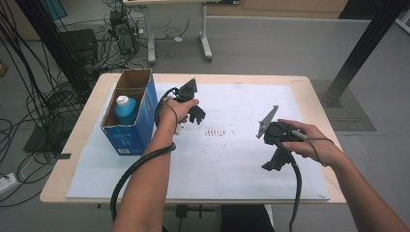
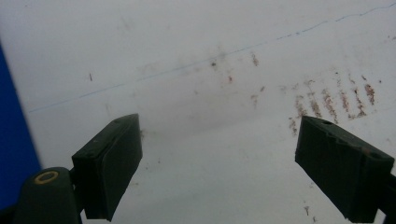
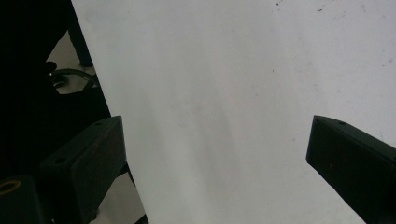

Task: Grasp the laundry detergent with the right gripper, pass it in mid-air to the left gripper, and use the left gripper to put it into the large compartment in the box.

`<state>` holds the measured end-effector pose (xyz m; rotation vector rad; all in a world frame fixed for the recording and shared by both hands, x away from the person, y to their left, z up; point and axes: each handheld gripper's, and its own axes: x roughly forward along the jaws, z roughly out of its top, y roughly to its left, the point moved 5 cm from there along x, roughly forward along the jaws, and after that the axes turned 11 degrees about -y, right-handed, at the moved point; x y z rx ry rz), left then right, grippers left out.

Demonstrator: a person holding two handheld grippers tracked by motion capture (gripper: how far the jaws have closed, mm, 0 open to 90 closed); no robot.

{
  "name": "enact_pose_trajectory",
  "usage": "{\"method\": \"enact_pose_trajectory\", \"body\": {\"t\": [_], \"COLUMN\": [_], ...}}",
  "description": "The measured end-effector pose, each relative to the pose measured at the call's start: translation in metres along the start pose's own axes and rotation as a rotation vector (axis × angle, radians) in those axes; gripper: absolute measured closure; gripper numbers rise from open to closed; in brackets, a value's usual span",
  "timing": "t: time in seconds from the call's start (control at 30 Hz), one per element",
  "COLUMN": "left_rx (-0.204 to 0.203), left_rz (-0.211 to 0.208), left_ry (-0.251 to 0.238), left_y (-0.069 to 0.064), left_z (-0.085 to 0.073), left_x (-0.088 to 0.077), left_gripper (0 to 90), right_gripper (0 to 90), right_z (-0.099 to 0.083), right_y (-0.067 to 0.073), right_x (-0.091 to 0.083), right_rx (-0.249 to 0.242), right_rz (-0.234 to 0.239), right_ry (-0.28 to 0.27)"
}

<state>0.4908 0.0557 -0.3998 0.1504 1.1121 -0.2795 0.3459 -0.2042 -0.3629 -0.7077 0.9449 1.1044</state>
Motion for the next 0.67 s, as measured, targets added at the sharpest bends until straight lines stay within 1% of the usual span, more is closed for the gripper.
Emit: {"method": "enact_pose_trajectory", "body": {"t": [0.07, 0.23, 0.33, 0.4, 0.47, 0.5, 0.57, 0.67], "left_rx": [-0.001, -0.004, 0.001, -0.004, -0.007, 0.005, -0.004, -0.004], "left_rz": [-0.005, -0.003, -0.006, -0.004, -0.009, -0.012, -0.013, -0.011], "left_ry": [0.0, 0.002, 0.002, 0.013, 0.007, 0.008, 0.007, 0.01], "left_y": [-0.0012, -0.0014, -0.0026, -0.0033, -0.0048, -0.0048, -0.0057, -0.0059], "left_z": [0.0001, 0.0, -0.0007, -0.0015, -0.0016, -0.0016, -0.0014, -0.0022], "left_x": [-0.0001, -0.0008, -0.0005, -0.0004, -0.0004, -0.0009, -0.0012, -0.0011], "left_gripper": [15.1, 15.1, 15.2, 15.1, 15.2, 15.2, 15.2, 15.2], "right_gripper": [5.0, 4.9, 5.0, 4.9, 5.0, 5.0, 4.9, 4.9], "right_z": [0.0003, 0.0012, 0.0011, 0.0005, -0.0003, -0.0006, -0.0008, -0.0007], "right_y": [-0.0002, 0.0004, 0.001, 0.0017, 0.0024, 0.0027, 0.0033, 0.0041], "right_x": [-0.0005, -0.0011, -0.0013, -0.0012, -0.0008, -0.0006, -0.0006, -0.0009], "right_rx": [-0.001, -0.001, -0.001, -0.002, 0.0, 0.001, 0.0, 0.0], "right_rz": [0.003, 0.002, 0.001, 0.001, 0.003, 0.001, 0.001, 0.002], "right_ry": [-0.004, -0.005, -0.006, -0.006, -0.004, -0.002, -0.004, -0.005]}}
